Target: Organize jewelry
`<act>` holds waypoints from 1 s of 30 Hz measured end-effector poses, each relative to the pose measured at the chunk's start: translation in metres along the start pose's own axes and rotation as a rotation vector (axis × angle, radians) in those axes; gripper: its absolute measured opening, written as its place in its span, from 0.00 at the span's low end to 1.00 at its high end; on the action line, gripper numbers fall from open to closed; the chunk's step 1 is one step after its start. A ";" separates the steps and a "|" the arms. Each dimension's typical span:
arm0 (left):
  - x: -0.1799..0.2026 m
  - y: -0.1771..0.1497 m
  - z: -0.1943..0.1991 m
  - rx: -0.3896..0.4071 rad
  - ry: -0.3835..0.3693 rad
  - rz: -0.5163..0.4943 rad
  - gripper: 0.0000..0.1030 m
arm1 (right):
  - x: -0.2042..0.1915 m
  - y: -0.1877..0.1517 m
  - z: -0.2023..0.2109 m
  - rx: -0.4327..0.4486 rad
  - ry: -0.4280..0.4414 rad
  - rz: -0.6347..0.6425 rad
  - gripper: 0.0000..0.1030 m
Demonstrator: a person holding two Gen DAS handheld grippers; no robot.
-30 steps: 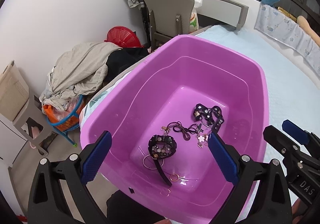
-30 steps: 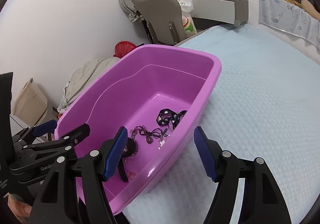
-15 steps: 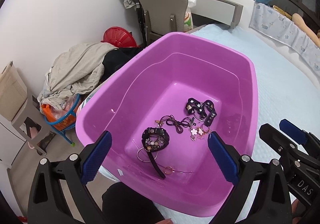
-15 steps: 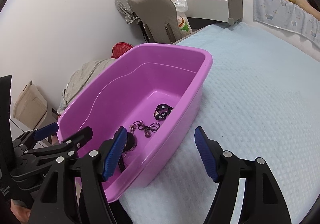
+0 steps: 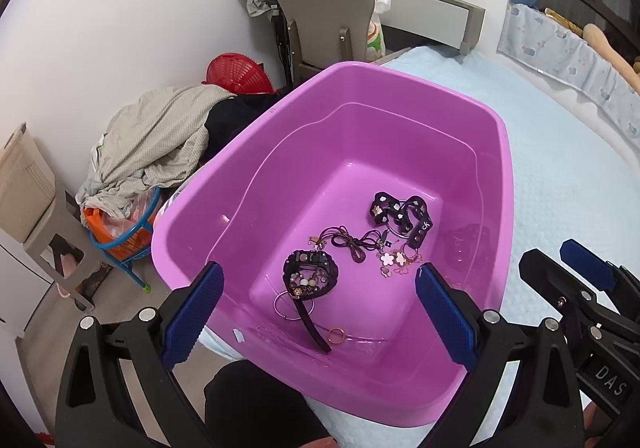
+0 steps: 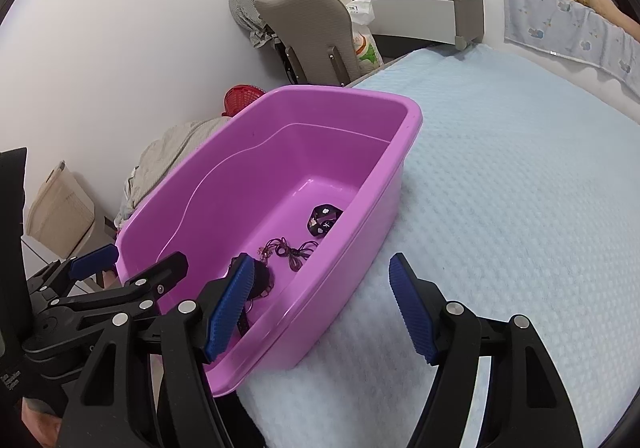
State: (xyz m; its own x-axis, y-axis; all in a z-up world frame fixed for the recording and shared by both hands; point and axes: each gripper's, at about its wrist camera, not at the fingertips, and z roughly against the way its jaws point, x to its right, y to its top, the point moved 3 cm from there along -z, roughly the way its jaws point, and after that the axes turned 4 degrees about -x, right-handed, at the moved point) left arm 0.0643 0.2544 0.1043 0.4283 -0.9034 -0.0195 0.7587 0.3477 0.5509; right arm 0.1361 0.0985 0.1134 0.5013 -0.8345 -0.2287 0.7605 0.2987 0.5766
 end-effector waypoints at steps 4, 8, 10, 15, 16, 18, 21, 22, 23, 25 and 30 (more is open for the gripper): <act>0.000 0.000 0.000 0.000 -0.001 0.001 0.92 | 0.001 -0.001 0.000 -0.001 -0.002 0.000 0.65; -0.001 0.000 -0.001 -0.003 -0.003 0.001 0.92 | 0.001 -0.003 0.000 -0.004 -0.003 0.000 0.65; 0.000 0.000 -0.001 -0.003 -0.002 0.001 0.92 | 0.001 -0.004 -0.001 -0.007 -0.003 0.001 0.65; 0.000 -0.002 -0.003 -0.006 0.000 0.001 0.92 | 0.000 -0.005 -0.003 -0.012 -0.003 0.002 0.65; 0.000 -0.002 -0.004 -0.008 0.005 0.002 0.92 | 0.000 -0.006 -0.003 -0.013 -0.002 0.003 0.65; -0.001 -0.002 -0.006 -0.013 0.010 0.004 0.92 | 0.000 -0.006 -0.004 -0.015 0.000 0.003 0.65; -0.001 -0.002 -0.008 -0.017 0.008 0.010 0.92 | 0.000 -0.006 -0.005 -0.018 -0.001 0.002 0.65; -0.001 -0.002 -0.008 -0.017 0.010 0.009 0.92 | -0.001 -0.006 -0.005 -0.018 -0.001 0.002 0.65; -0.001 -0.001 -0.009 -0.016 0.010 0.010 0.92 | -0.001 -0.006 -0.005 -0.019 -0.001 0.001 0.65; -0.001 -0.001 -0.009 -0.018 0.009 0.012 0.92 | -0.001 -0.006 -0.006 -0.020 -0.001 -0.001 0.65; 0.000 -0.001 -0.010 -0.017 0.012 0.007 0.92 | 0.000 -0.006 -0.006 -0.020 -0.001 0.000 0.65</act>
State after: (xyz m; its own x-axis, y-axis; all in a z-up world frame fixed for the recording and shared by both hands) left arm 0.0688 0.2570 0.0954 0.4388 -0.8982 -0.0256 0.7641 0.3580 0.5366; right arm 0.1336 0.0995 0.1053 0.5006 -0.8352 -0.2276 0.7684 0.3077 0.5611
